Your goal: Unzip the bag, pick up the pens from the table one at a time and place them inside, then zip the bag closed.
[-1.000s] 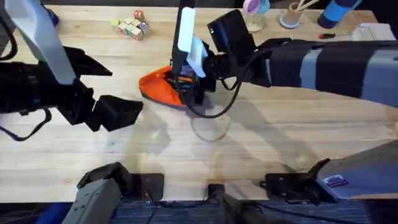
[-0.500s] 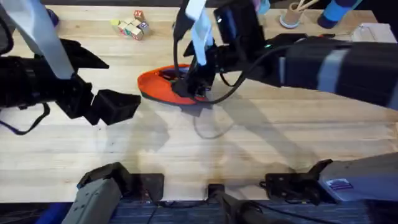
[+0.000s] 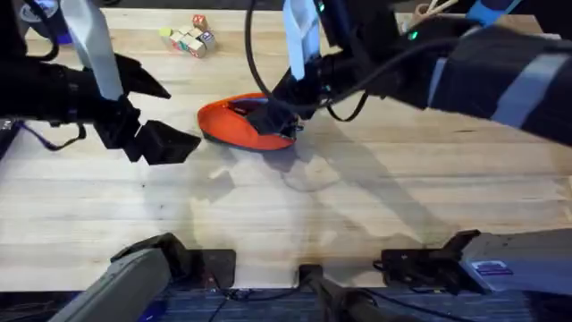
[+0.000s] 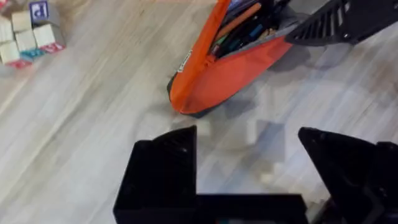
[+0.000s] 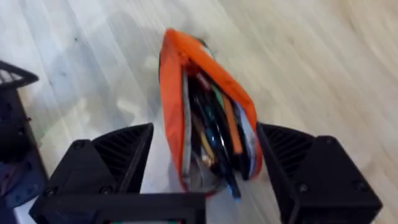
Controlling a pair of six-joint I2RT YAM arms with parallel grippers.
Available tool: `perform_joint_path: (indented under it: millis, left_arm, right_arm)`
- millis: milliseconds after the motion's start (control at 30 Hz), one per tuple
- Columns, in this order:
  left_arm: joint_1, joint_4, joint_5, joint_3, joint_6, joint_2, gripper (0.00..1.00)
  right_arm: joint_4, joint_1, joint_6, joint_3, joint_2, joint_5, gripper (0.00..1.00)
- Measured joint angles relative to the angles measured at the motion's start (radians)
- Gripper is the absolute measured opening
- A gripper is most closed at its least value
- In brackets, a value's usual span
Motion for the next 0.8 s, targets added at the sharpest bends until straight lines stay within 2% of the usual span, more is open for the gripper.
perform_joint_path:
  millis: [100,133,300,500,800]
  left_arm:
    - [0.000,0.011,0.029,0.000,0.089,0.034,0.994]
    - [0.004,0.012,0.067,0.000,0.251,0.095,0.993]
    - [0.050,0.013,0.089,0.000,0.375,0.163,0.993]
    - [0.134,0.013,0.166,0.000,0.519,0.237,0.993]
    - [0.213,0.013,0.217,0.000,0.640,0.332,0.994]
  right_arm:
    - [-0.073,0.000,0.007,0.065,0.000,0.024,0.995]
    - [-0.124,0.000,0.011,0.139,0.000,0.041,0.995]
    - [-0.187,0.000,0.025,0.189,0.000,0.048,0.995]
    - [-0.232,0.000,0.097,0.238,0.000,0.048,0.996]
    - [-0.251,0.000,0.196,0.258,0.000,-0.038,0.996]
